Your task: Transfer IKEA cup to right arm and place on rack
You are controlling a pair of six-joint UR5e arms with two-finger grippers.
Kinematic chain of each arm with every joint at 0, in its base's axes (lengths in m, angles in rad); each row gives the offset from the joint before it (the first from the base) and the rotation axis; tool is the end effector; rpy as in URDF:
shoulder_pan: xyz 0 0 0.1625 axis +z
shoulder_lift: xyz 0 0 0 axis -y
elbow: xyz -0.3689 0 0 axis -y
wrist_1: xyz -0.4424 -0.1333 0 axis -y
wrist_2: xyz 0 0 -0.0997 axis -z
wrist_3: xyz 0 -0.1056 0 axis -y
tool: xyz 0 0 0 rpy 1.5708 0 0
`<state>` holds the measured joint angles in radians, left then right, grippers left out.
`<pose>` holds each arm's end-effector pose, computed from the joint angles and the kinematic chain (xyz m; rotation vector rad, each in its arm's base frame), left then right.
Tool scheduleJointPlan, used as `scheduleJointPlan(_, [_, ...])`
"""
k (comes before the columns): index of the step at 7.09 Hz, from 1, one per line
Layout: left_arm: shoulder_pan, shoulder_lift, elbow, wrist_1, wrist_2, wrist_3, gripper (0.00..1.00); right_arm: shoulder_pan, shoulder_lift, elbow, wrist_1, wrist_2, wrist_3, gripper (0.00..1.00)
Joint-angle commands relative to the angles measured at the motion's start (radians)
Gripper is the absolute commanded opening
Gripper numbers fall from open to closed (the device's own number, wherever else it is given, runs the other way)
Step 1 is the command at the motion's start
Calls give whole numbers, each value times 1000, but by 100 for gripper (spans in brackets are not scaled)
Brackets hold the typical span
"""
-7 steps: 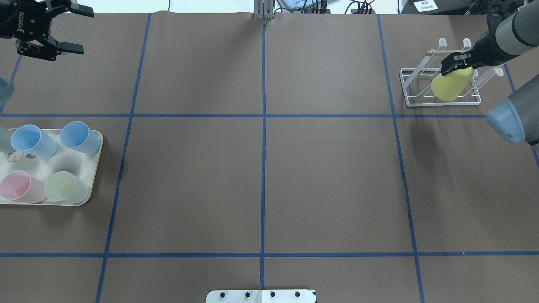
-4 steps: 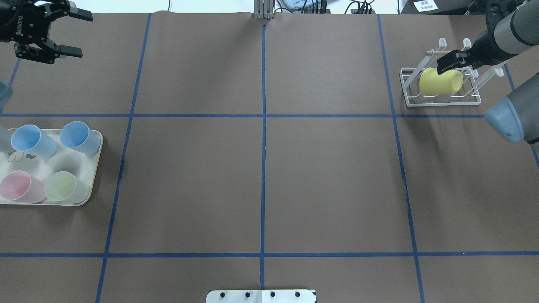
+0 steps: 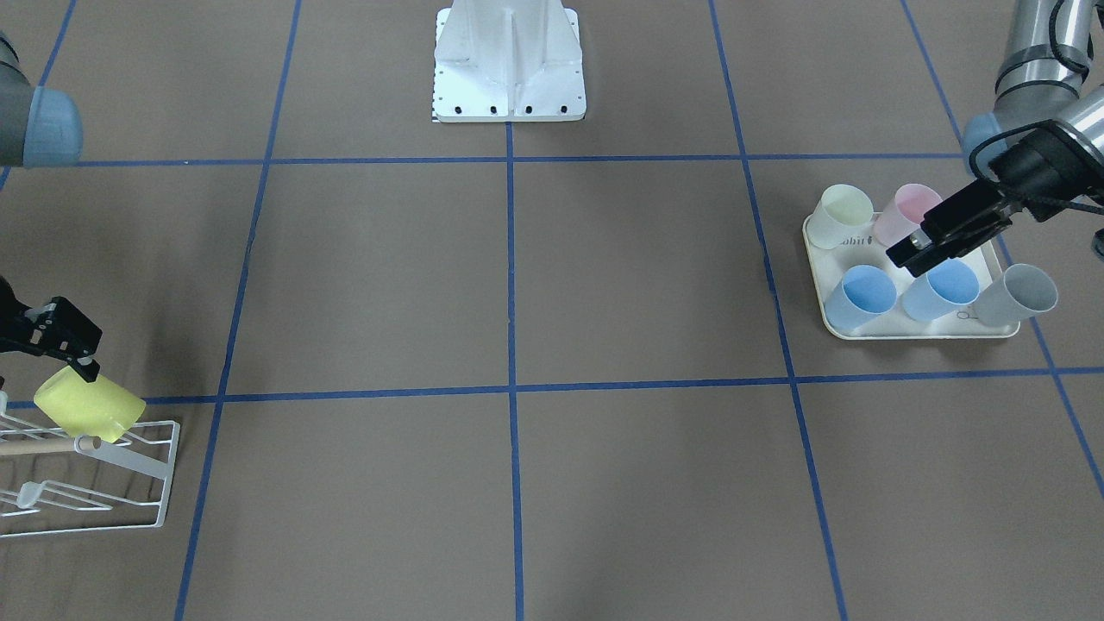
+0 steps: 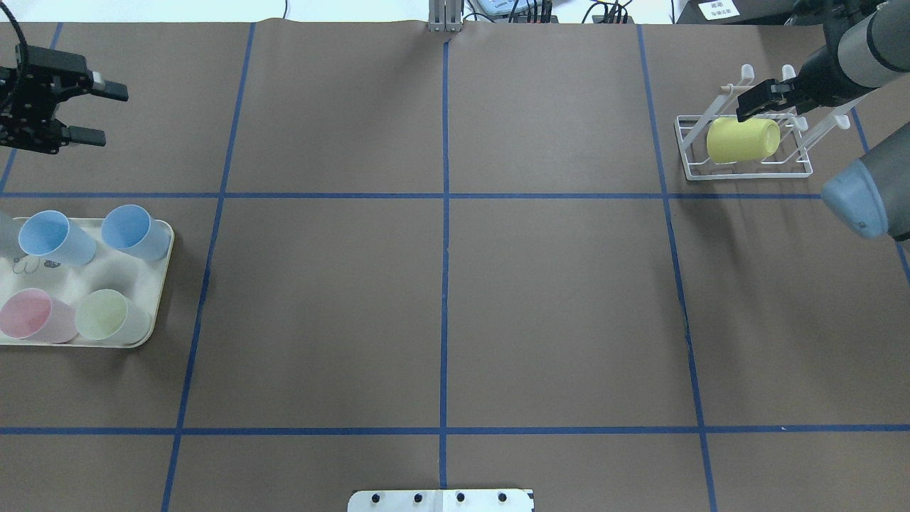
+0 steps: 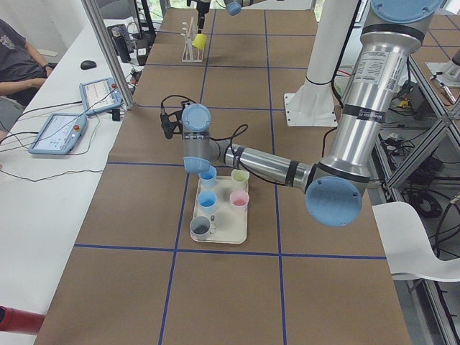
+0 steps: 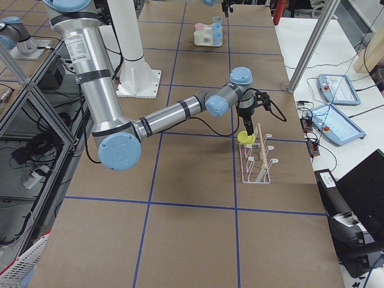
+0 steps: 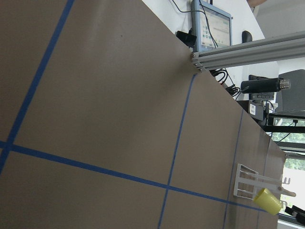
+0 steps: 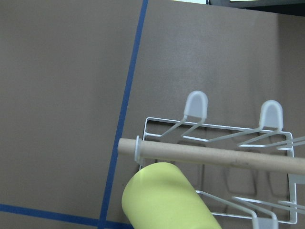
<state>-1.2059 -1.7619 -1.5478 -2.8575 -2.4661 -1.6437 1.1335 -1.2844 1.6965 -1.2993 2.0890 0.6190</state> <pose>0.1606 -0.5631 0.3593 0.1084 1.5061 -0.3787 -0.1997 -0.6184 0.3473 0.3257 -0.7654 -0.0060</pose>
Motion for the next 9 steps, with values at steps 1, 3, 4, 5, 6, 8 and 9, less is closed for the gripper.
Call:
scheduleJointPlan(1, [-41, 85, -3, 104, 3, 264, 100, -1, -1, 6, 1, 6, 11, 99])
scheduleJointPlan(3, [-63, 180, -3, 212, 13, 526, 100, -1, 4, 5, 2, 6, 11, 99])
scheduleJointPlan(4, [-64, 205, -5, 231, 48, 580, 100, -1, 2, 5, 2, 6, 13, 99])
scheduleJointPlan(5, [-58, 252, -14, 263, 144, 688, 100, -1, 2, 8, 2, 6, 13, 99])
scheduleJointPlan(6, [-57, 260, -59, 368, 180, 770, 100, -3, 2, 9, 2, 6, 13, 99])
scheduleJointPlan(8, [18, 387, -250, 589, 312, 878, 100, -3, 2, 12, 2, 8, 15, 99])
scheduleJointPlan(9, [31, 454, -305, 636, 322, 896, 100, -3, 2, 9, 3, 8, 13, 99])
